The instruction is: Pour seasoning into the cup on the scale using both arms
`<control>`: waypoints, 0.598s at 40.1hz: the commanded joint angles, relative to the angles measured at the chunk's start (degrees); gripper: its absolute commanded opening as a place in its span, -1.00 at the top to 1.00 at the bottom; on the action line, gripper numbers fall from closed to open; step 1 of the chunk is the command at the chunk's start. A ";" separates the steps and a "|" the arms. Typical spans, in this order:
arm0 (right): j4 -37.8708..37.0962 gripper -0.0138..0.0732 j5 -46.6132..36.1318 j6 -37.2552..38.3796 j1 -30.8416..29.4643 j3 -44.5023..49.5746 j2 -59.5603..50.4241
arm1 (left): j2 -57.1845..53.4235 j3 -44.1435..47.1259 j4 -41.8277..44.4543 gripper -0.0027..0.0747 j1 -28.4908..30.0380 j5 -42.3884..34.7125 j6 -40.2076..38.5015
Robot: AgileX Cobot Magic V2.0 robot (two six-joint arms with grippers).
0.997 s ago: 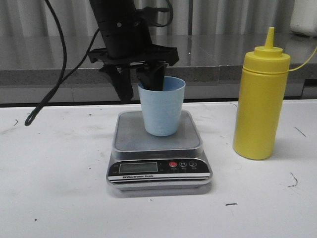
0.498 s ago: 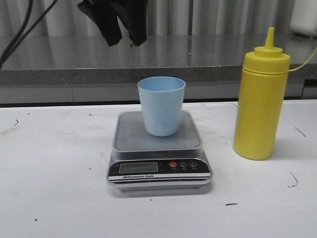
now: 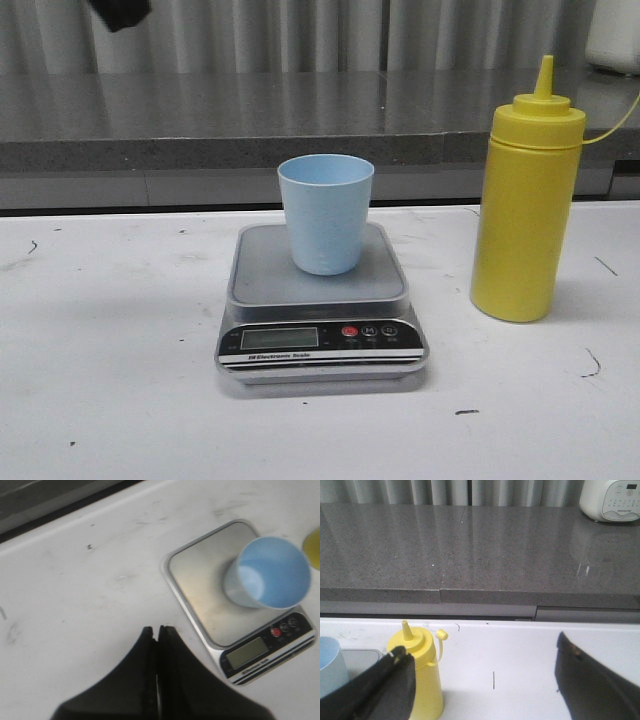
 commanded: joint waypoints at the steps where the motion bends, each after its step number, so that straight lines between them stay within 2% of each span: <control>1: -0.61 -0.68 -4.16 -0.31 -0.18 -1.85 0.58 | -7.41 5.59 -0.24 0.98 4.46 -6.84 -0.92; 7: -0.61 -0.68 -4.16 -0.31 -0.18 -1.85 0.58 | -15.16 17.94 -1.47 0.98 11.77 -12.70 -0.92; 11: -0.61 -0.68 -4.16 -0.31 -0.18 -1.85 0.58 | -21.85 26.22 -2.20 0.98 14.88 -21.09 -0.92; 16: -0.61 -0.68 -4.16 -0.31 -0.18 -1.85 0.58 | -32.72 37.10 -2.20 0.98 15.41 -31.85 -0.92; 24: -0.61 -0.68 -4.21 -0.31 -0.18 -1.85 0.58 | -50.04 50.92 -2.20 0.98 15.29 -42.41 -0.92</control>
